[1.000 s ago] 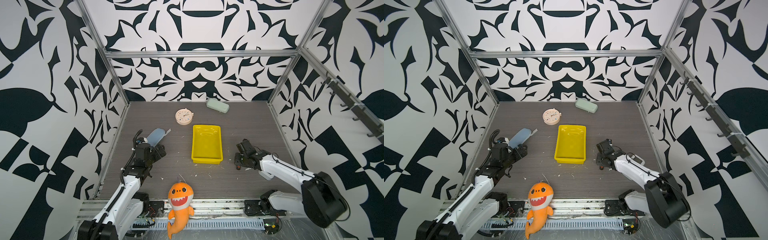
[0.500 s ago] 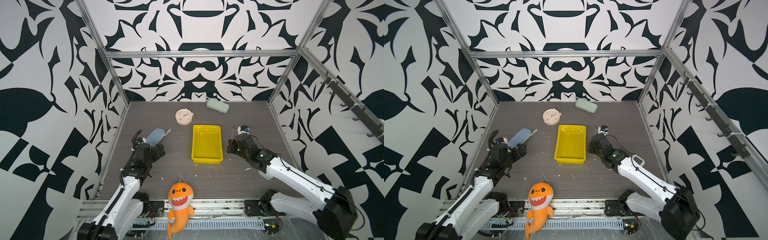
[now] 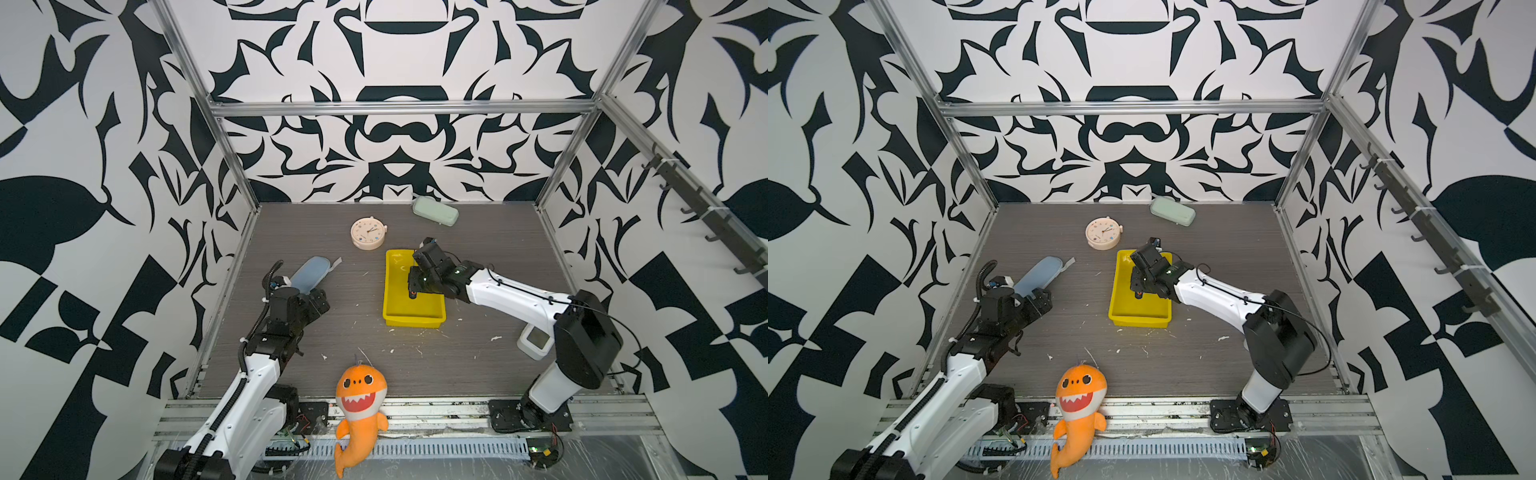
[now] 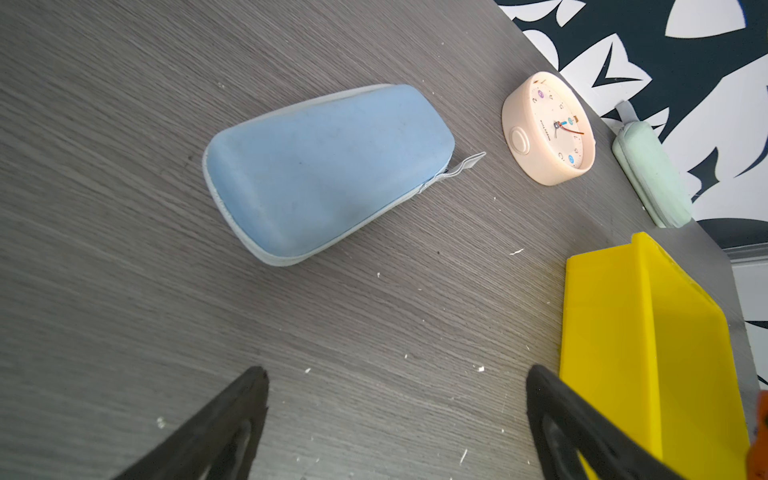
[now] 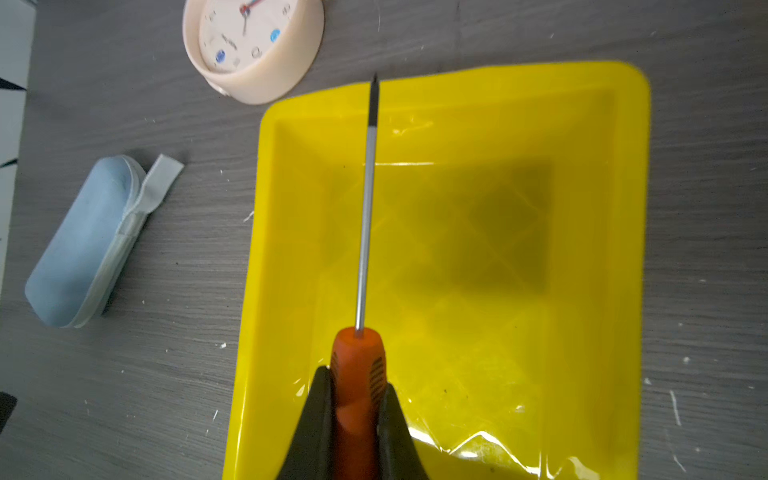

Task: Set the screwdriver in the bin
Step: 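Carry the screwdriver over the yellow bin and open the right gripper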

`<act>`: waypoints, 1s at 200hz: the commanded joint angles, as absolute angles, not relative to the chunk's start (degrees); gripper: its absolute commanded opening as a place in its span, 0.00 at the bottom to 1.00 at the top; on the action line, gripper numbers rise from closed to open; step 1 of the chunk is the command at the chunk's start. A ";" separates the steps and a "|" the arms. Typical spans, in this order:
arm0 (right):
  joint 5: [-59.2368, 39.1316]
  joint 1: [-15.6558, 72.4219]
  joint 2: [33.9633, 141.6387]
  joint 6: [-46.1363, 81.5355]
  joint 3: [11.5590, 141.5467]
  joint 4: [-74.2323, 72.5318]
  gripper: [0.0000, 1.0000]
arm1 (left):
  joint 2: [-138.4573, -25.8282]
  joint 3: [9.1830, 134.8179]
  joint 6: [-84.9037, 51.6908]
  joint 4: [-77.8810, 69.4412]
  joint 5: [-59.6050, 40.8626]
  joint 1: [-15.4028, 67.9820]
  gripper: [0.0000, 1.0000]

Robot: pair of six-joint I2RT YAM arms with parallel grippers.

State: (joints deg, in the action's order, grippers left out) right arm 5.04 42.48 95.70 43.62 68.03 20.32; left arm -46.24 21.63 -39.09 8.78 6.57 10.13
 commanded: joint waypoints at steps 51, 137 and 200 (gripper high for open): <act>-2.24 42.01 104.44 43.59 79.36 31.90 0.06 | -45.92 22.13 -39.73 9.58 7.49 10.11 0.99; 0.00 41.38 102.53 42.45 78.32 32.41 0.17 | -46.57 22.36 -39.81 9.58 7.66 10.11 1.00; 0.00 41.26 100.70 41.25 77.77 31.74 0.32 | -47.01 22.50 -39.77 9.65 7.73 10.11 1.00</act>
